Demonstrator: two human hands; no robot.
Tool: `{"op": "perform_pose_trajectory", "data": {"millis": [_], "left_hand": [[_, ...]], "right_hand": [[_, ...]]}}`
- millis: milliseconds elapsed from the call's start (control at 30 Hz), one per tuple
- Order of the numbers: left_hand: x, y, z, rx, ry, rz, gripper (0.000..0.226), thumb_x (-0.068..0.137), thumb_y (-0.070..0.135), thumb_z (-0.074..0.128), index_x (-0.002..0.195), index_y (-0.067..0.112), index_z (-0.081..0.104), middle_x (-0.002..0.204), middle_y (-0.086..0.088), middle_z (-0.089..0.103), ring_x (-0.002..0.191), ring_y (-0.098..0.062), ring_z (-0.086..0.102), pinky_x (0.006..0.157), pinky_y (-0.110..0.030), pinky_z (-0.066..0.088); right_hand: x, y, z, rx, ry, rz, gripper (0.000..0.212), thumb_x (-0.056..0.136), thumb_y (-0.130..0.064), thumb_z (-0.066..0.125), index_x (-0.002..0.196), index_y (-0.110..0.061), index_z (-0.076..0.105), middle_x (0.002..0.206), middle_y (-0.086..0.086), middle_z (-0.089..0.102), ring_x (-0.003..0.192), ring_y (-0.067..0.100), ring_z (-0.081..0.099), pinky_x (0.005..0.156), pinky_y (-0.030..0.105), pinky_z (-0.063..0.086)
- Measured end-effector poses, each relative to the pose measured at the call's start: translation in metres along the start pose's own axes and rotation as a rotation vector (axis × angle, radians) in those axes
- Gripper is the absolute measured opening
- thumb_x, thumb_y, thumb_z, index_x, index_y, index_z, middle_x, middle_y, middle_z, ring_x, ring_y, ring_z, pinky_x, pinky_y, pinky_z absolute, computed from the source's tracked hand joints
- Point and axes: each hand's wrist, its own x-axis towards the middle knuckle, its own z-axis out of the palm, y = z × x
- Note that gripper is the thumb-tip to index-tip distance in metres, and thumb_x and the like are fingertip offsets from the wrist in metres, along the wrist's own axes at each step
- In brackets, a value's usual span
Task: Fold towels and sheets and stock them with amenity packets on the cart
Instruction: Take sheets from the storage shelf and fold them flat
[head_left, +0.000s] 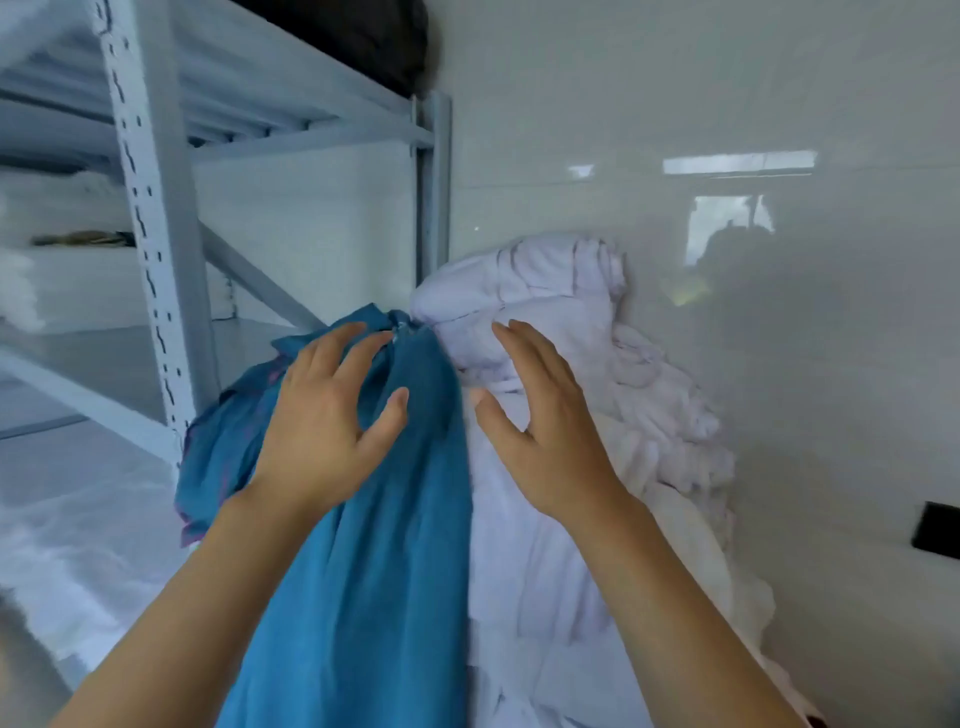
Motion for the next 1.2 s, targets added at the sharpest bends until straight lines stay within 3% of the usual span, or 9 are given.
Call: {"op": "perform_pose_trajectory", "data": {"millis": [133, 300, 400, 500, 800, 1200], "left_hand": [[-0.007, -0.074, -0.037, 0.01, 0.011, -0.019, 0.056, 0.095, 0.047, 0.051, 0.146, 0.023, 0.047, 0.149, -0.001, 0.043, 0.136, -0.025, 0.042, 0.112, -0.047, 0.038], [-0.016, -0.15, -0.081, 0.076, 0.007, -0.057, 0.057, 0.094, 0.048, 0.051, 0.145, 0.023, 0.048, 0.149, -0.005, 0.044, 0.136, -0.029, 0.041, 0.113, -0.049, 0.038], [-0.019, -0.18, -0.103, 0.098, 0.007, -0.096, 0.059, 0.094, 0.05, 0.049, 0.147, 0.023, 0.047, 0.151, -0.004, 0.043, 0.138, -0.03, 0.04, 0.112, -0.051, 0.039], [-0.023, -0.202, -0.12, 0.12, 0.018, -0.113, 0.059, 0.094, 0.05, 0.05, 0.147, 0.024, 0.047, 0.15, -0.004, 0.044, 0.137, -0.031, 0.041, 0.111, -0.053, 0.038], [-0.025, -0.233, -0.152, 0.208, 0.034, -0.124, 0.061, 0.094, 0.052, 0.047, 0.147, 0.022, 0.048, 0.152, -0.006, 0.044, 0.138, -0.032, 0.04, 0.111, -0.054, 0.039], [-0.038, -0.296, -0.144, 0.244, 0.006, -0.147, 0.062, 0.094, 0.053, 0.047, 0.147, 0.021, 0.048, 0.152, -0.006, 0.043, 0.14, -0.03, 0.038, 0.112, -0.051, 0.038]], "right_hand": [[0.019, -0.041, 0.069, -0.017, -0.032, -0.029, 0.066, 0.097, -0.056, 0.046, 0.157, -0.032, 0.032, 0.165, -0.015, 0.025, 0.151, -0.002, 0.017, 0.124, 0.032, 0.023], [0.036, -0.082, 0.139, -0.022, -0.038, -0.031, 0.066, 0.097, -0.054, 0.049, 0.156, -0.03, 0.034, 0.166, -0.011, 0.026, 0.153, 0.005, 0.02, 0.124, 0.04, 0.025], [0.043, -0.097, 0.168, -0.069, -0.074, -0.047, 0.065, 0.098, -0.055, 0.049, 0.157, -0.034, 0.03, 0.167, -0.012, 0.021, 0.152, 0.005, 0.017, 0.124, 0.033, 0.019], [0.051, -0.106, 0.184, -0.145, -0.074, -0.066, 0.065, 0.099, -0.058, 0.045, 0.157, -0.036, 0.027, 0.167, -0.013, 0.019, 0.152, 0.006, 0.015, 0.121, 0.026, 0.012], [0.07, -0.124, 0.216, -0.091, -0.055, -0.081, 0.064, 0.098, -0.058, 0.044, 0.156, -0.033, 0.032, 0.165, -0.009, 0.023, 0.15, 0.013, 0.022, 0.123, 0.041, 0.024], [0.082, -0.131, 0.287, 0.045, -0.107, -0.137, 0.061, 0.1, -0.05, 0.05, 0.156, -0.029, 0.035, 0.164, -0.008, 0.026, 0.151, 0.012, 0.022, 0.122, 0.043, 0.027]]}}
